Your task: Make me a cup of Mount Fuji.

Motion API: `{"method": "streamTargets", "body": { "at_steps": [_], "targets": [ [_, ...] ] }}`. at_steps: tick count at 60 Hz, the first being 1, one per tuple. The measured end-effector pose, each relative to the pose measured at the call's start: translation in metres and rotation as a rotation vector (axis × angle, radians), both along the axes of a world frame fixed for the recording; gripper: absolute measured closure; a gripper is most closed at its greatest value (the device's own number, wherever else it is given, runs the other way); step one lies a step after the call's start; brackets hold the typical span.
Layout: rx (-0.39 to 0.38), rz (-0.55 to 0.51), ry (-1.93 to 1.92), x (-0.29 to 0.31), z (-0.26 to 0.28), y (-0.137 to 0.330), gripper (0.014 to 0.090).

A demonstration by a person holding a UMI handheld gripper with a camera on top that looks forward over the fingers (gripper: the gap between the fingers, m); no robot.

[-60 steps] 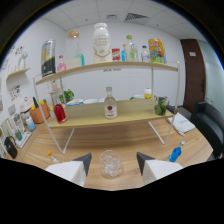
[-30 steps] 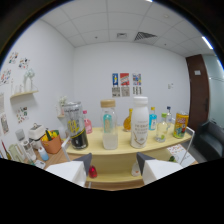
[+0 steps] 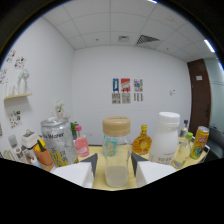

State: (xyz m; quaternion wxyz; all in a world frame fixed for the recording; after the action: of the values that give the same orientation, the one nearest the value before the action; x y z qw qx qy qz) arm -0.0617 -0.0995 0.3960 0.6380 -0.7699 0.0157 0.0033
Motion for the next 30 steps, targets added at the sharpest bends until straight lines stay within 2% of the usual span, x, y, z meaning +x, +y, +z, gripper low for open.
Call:
{"method": "streamTargets", "body": {
  "at_steps": [6,7,19,30],
  "targets": [
    [-0.002,-0.025,-0.016,0.005,-0.004,0.006,0.0619],
    [0.001,-0.027,-0.013,0.006,-0.004,0.006,0.0627],
    [0.012,-0.017,-0.014,0.003,0.001,0.000,0.0657],
    [0.081,0.030,-0.008,-0.006,0.030,-0.037,0.0661]
  ]
}}
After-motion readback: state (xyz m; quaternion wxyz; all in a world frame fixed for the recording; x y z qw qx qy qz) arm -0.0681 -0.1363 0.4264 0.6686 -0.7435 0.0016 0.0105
